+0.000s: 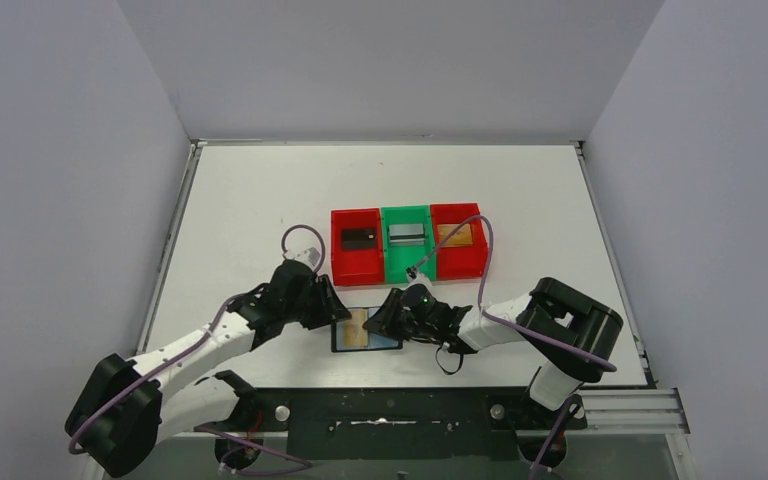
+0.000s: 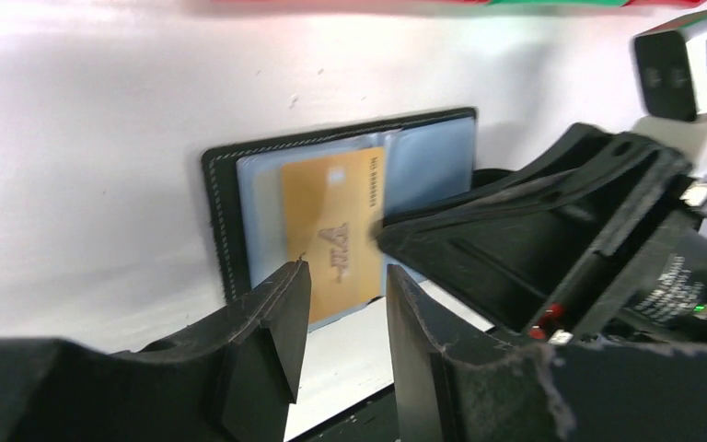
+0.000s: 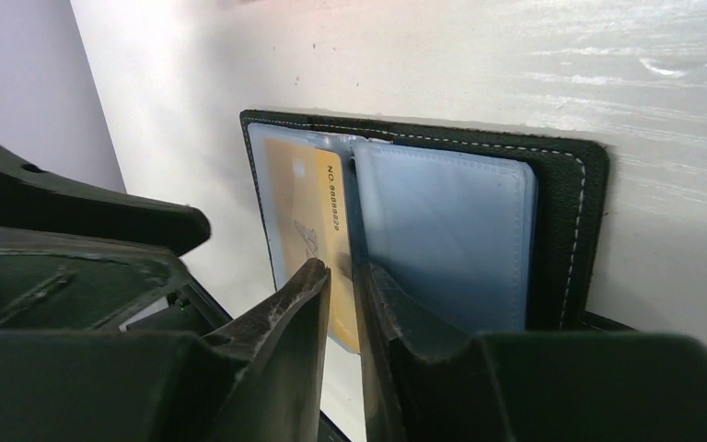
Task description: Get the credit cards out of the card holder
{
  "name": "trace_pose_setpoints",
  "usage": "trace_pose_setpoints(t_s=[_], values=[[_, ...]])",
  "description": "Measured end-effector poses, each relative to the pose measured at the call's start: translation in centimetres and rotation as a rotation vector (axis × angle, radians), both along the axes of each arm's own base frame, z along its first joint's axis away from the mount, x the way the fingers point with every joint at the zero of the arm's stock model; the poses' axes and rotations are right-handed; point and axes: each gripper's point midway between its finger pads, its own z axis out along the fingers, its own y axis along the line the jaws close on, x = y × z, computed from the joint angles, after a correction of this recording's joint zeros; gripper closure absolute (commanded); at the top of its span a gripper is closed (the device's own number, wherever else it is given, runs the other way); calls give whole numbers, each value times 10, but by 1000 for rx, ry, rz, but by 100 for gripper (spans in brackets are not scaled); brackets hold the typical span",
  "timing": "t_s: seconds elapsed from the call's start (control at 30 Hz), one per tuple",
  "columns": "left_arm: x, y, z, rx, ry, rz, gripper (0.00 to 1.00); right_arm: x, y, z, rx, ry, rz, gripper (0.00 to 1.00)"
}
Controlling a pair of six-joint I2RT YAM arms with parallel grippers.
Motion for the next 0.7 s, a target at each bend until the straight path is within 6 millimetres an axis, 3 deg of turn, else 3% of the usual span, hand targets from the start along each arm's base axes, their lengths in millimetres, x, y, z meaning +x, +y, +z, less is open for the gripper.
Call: trace_pose_setpoints(t_s=[0.17, 0.43, 0.7], values=[[10, -7, 12, -17, -45, -15, 65, 0, 0, 0, 1, 2, -2, 76], [-4, -9, -20, 34, 50, -56, 69, 1, 3, 4, 18, -3, -2, 64], [-10, -9, -27, 30, 53, -62, 73, 0, 1, 4, 35, -10, -4, 77]])
